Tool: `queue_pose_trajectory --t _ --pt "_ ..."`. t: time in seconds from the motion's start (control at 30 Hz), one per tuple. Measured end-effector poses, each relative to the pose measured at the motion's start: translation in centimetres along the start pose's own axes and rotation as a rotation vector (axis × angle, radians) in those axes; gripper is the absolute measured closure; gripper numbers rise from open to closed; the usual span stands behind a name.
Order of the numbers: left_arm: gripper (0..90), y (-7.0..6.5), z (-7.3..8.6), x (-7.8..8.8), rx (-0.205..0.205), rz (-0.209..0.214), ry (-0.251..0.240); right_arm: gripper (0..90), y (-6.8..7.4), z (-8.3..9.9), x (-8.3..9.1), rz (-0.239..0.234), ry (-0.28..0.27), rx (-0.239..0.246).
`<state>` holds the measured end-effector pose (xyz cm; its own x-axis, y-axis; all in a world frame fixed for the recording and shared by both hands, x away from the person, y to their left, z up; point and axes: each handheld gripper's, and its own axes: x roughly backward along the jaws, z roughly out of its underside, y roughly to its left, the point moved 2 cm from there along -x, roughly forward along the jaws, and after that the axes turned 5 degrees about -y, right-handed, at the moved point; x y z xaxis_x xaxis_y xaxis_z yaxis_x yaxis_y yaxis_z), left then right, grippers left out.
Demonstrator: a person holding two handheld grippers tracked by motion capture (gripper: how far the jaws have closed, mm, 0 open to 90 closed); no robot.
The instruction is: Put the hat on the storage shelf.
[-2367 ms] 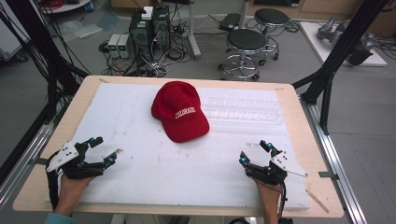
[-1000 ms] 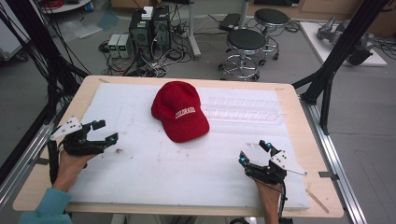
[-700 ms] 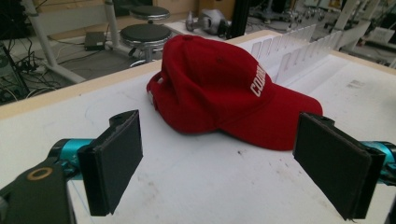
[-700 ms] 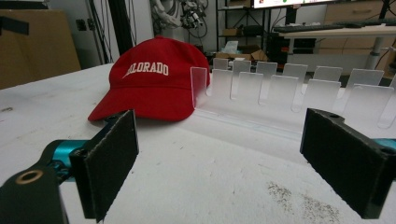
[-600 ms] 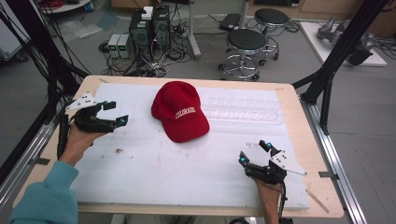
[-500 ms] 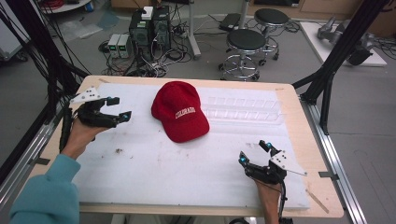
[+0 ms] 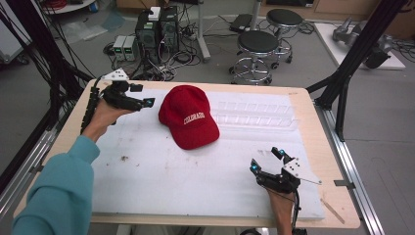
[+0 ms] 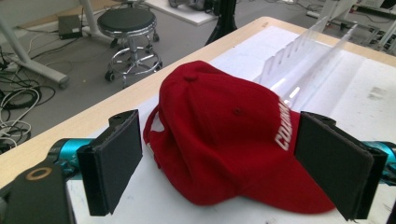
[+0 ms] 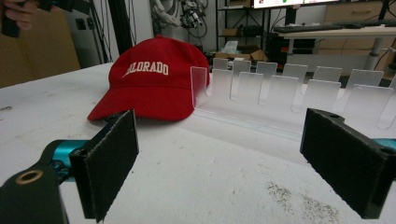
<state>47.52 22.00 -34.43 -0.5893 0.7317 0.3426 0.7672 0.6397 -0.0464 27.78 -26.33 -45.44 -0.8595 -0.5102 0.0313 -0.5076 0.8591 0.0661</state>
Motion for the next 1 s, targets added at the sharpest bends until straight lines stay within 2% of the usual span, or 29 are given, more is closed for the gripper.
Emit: queue_pose_trajectory --t 0.03,0.1,0.17,0.47,0.5,0.53,0.63,0.7,0.77,0.8,0.83,0.87,0.93,0.97,1.0 --pt "15.8 0.4 0.3 -1.1 0.003 -0.011 0.026 10.4 0.0 0.0 0.0 0.0 0.002 -0.002" --pt "15.8 0.5 0.5 -1.6 0.009 -0.009 0.036 10.4 0.0 0.0 0.0 0.0 0.0 0.0" --pt "15.8 0.9 1.3 -3.0 0.021 -0.011 0.056 10.4 0.0 0.0 0.0 0.001 0.001 -0.002" --pt "16.2 1.5 2.3 -5.4 0.043 -0.02 0.1 10.4 0.0 0.0 -0.1 0.0 0.007 0.006" --pt "17.2 1.5 2.7 -6.1 0.046 -0.028 0.124 10.4 0.0 0.0 -0.1 -0.001 0.007 0.007" --pt "17.3 1.5 2.7 -6.1 0.046 -0.028 0.124 10.4 0.1 0.0 -0.1 -0.004 0.008 0.01" --pt "17.2 1.8 3.7 -7.1 0.06 -0.045 0.177 10.4 0.2 0.0 -0.1 -0.003 0.012 0.016" --pt "17.4 1.9 4.2 -7.6 0.103 -0.04 0.185 10.4 0.1 0.0 -0.1 -0.003 0.012 0.018" --pt "18.4 1.9 4.3 -7.7 0.118 -0.028 0.184 10.4 0.1 0.0 -0.1 -0.004 0.013 0.017" --pt "23.6 1.8 4.4 -7.8 0.118 -0.023 0.186 10.4 0.1 0.0 -0.1 -0.004 0.013 0.016" --pt "25.0 1.7 4.5 -8.0 0.097 -0.028 0.203 10.4 0.1 0.0 -0.2 -0.003 0.013 0.016" --pt "25.3 1.7 4.8 -8.3 0.104 -0.036 0.219 10.5 0.1 0.0 -0.2 -0.002 0.016 0.014" --pt "26.0 1.7 5.1 -8.6 0.138 -0.019 0.214 10.5 0.1 0.0 -0.2 0.0 0.02 0.011" --pt "26.1 1.7 5.1 -8.6 0.138 -0.019 0.214 10.5 0.0 0.0 -0.2 -0.001 0.021 0.01" --pt "27.0 1.5 5.2 -8.9 0.143 0.0 0.212 10.5 0.0 0.0 -0.2 -0.001 0.02 0.01"
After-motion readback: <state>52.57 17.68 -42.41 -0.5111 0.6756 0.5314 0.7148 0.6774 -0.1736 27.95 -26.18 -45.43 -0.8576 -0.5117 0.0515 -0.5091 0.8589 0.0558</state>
